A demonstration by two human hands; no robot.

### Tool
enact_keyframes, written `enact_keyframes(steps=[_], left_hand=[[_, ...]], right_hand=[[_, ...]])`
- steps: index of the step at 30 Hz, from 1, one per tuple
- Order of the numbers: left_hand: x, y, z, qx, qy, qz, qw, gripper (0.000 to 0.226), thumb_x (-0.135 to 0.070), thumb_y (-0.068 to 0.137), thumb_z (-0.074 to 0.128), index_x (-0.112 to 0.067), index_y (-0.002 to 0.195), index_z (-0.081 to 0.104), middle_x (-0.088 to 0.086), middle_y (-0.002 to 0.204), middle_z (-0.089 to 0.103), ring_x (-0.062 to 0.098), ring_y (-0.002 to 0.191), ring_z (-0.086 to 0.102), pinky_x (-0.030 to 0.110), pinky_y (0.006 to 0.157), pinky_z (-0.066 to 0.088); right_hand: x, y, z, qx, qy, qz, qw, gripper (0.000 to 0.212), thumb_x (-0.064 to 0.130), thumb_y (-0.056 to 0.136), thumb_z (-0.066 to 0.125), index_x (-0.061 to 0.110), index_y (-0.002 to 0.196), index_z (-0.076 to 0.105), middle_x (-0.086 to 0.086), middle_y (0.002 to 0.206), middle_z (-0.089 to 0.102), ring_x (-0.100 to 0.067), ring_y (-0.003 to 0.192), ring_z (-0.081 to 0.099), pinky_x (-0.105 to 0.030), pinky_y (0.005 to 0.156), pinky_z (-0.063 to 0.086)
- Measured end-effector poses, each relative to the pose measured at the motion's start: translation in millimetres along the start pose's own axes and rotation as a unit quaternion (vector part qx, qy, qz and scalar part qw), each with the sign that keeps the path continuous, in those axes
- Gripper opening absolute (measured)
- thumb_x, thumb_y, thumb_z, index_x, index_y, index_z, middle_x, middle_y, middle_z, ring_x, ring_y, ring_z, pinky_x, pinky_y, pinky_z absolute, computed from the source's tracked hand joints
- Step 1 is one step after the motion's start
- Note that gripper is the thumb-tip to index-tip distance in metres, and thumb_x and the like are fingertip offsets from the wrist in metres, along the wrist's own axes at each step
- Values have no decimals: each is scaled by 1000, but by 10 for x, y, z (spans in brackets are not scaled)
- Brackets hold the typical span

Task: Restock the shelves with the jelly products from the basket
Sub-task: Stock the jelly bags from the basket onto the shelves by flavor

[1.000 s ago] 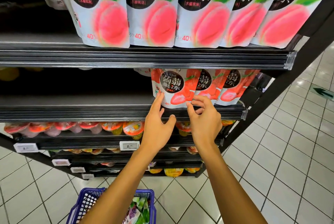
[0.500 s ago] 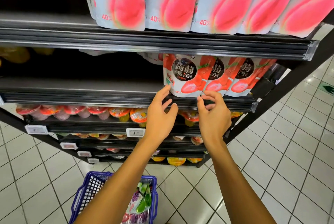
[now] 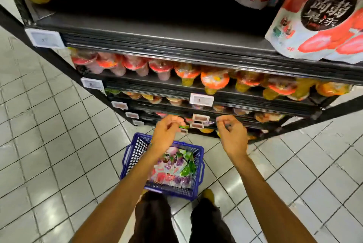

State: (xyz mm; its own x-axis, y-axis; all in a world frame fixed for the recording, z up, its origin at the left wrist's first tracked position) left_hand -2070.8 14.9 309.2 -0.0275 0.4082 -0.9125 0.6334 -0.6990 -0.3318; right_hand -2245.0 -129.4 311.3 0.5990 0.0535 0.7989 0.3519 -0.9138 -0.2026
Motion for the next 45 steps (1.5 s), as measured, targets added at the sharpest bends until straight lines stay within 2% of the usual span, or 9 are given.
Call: enact_keyframes(steps=[10, 16, 21, 25, 29, 34, 37, 40, 45], left_hand=[[2679, 44, -1269, 9, 30, -189, 981, 13, 14, 93, 50, 13, 102, 59, 20, 88, 60, 20, 78, 58, 33, 75, 49], [3829, 106, -1569, 49, 165, -233, 957, 28, -17, 96, 59, 0, 117, 64, 12, 102, 68, 18, 93, 64, 16, 75, 40], [4770, 432, -1457, 83, 238, -251, 934, 20, -2, 95, 54, 2, 109, 68, 7, 99, 62, 16, 95, 56, 18, 71, 33], [5461, 716, -1238, 88, 256, -255, 928, 24, 3, 88, 60, 1, 111, 67, 16, 105, 69, 19, 86, 61, 13, 56, 35], [6061, 1043, -992, 77, 247, -265, 929, 39, -9, 87, 69, -1, 124, 59, 19, 121, 64, 35, 107, 63, 29, 84, 46], [6625, 1403, -691, 58, 242, -286, 925, 61, -24, 85, 73, -1, 135, 47, 18, 135, 53, 36, 124, 51, 34, 99, 42], [6796, 1562, -601, 3, 300, -282, 911, 83, -36, 78, 77, -3, 142, 35, 22, 140, 43, 39, 125, 46, 46, 100, 43], [6868, 1635, -494, -23, 260, -313, 913, 82, -49, 72, 80, -6, 131, 45, 18, 128, 53, 38, 113, 58, 48, 92, 51], [6906, 1659, -488, 29, 245, -344, 906, 48, -51, 65, 84, -19, 92, 61, 0, 94, 68, 20, 93, 63, 27, 81, 48]], right_hand=[[-1414, -777, 2195, 118, -11, 225, 967, 13, 11, 95, 59, 6, 99, 71, -15, 94, 70, -31, 89, 65, -26, 71, 42], [-2251, -878, 3037, 182, -72, 300, 934, 22, 9, 95, 55, -1, 111, 67, -22, 110, 67, -38, 107, 61, -36, 91, 47], [-2844, -783, 3497, 187, -139, 279, 932, 22, 10, 96, 55, 2, 84, 72, -21, 95, 70, -33, 89, 63, -37, 77, 43], [-3394, -604, 3911, 238, -175, 270, 916, 46, 0, 92, 54, 25, 53, 60, 8, 58, 62, -20, 69, 60, -30, 62, 39], [-3915, -314, 4259, 234, -269, 247, 901, 26, 14, 94, 55, 5, 115, 67, -15, 124, 65, -28, 115, 59, -27, 89, 40], [-4403, -9, 4609, 197, -354, 206, 891, 37, 44, 91, 58, 17, 117, 63, -9, 127, 62, -28, 112, 60, -31, 85, 49], [-4572, 107, 4782, 186, -394, 169, 884, 70, 64, 79, 63, 23, 134, 48, -6, 143, 48, -27, 134, 42, -39, 108, 36], [-4735, 84, 4931, 214, -374, 209, 878, 71, 74, 74, 61, 23, 123, 54, 1, 114, 68, -20, 113, 60, -38, 103, 38], [-4885, -89, 4902, 222, -158, 349, 897, 41, 50, 70, 81, 17, 78, 58, 8, 59, 62, -6, 59, 57, -23, 57, 45]])
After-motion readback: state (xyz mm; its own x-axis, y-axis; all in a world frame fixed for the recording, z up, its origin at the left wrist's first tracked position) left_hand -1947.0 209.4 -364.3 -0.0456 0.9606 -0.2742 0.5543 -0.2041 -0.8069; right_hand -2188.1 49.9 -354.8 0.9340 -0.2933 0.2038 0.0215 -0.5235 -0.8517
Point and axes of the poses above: each hand's wrist, its own y-axis towards the middle knuckle, its own z-axis out of the palm, x = y × z, the point moved 7 cm from there along y, towards the middle knuckle
